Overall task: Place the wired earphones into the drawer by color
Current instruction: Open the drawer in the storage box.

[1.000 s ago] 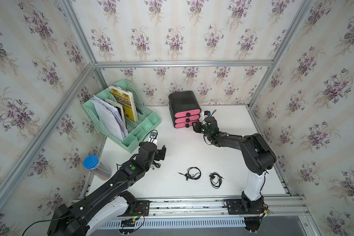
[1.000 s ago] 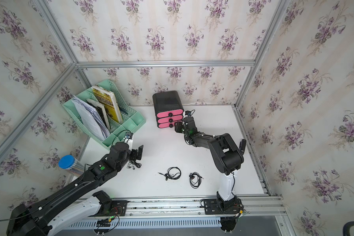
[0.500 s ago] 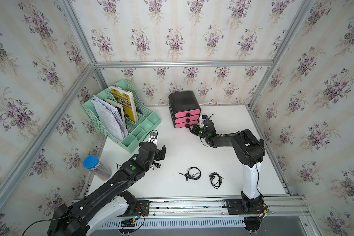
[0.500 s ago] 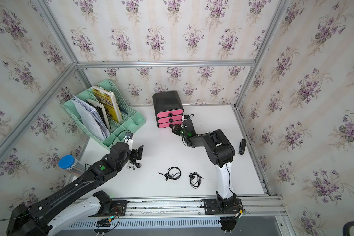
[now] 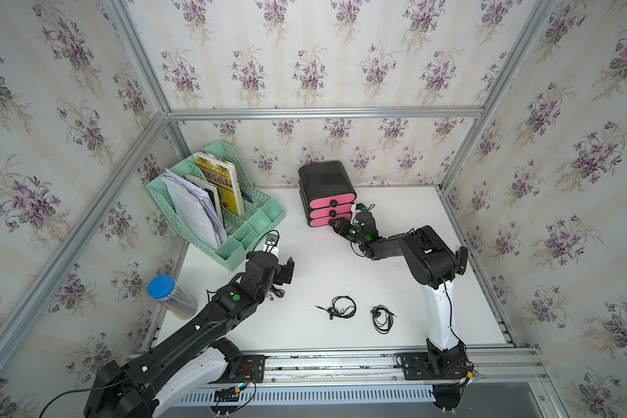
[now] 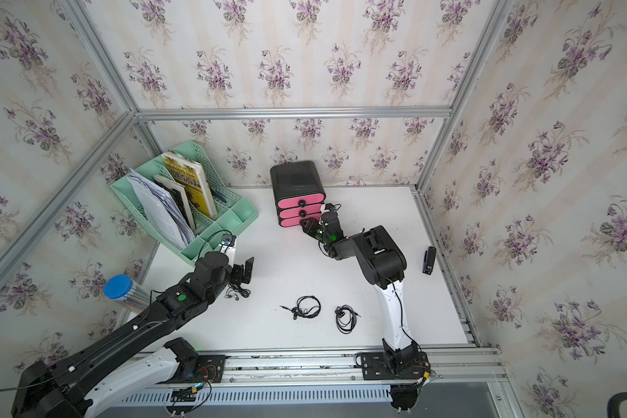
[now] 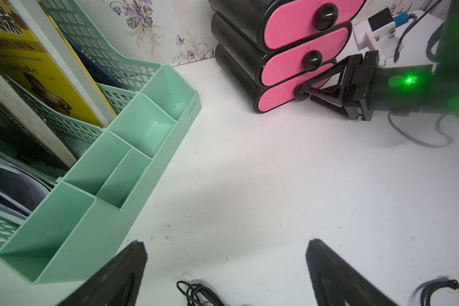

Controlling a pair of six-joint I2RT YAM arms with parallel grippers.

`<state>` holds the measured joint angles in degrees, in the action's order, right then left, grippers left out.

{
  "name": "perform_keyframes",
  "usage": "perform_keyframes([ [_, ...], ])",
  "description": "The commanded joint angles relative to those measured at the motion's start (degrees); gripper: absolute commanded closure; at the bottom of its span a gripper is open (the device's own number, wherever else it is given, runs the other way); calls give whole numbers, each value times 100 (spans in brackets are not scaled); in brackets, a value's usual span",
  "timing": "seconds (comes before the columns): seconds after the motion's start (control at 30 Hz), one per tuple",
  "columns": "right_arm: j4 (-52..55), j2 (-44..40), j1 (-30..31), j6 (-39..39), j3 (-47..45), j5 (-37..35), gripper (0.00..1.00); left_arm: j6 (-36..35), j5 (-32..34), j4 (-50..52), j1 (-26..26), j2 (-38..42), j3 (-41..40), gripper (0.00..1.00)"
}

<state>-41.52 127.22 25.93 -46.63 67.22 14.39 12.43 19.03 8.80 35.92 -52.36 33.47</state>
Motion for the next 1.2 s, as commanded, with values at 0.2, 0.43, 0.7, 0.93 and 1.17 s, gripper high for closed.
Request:
perform_keyframes([
  [0.2, -432, 266, 4, -331, 209, 107, 58, -13, 6, -180, -7, 9, -2, 1],
  [0.43, -724, 373, 7, -614, 204, 108, 61, -15, 2, -169, -6, 15, 4, 1],
  [0.7, -787, 204, 1, -602, -5, 15, 67, -15, 6, -161, -9, 26, 9, 1],
  [0.93, -828, -160, -1, -540, -478, -2, 67, -5, -11, -151, -11, 41, 7, 1],
  [1.17, -784, -609, 0, -385, -1098, 6, 67, -4, -21, -142, -7, 47, 6, 1],
])
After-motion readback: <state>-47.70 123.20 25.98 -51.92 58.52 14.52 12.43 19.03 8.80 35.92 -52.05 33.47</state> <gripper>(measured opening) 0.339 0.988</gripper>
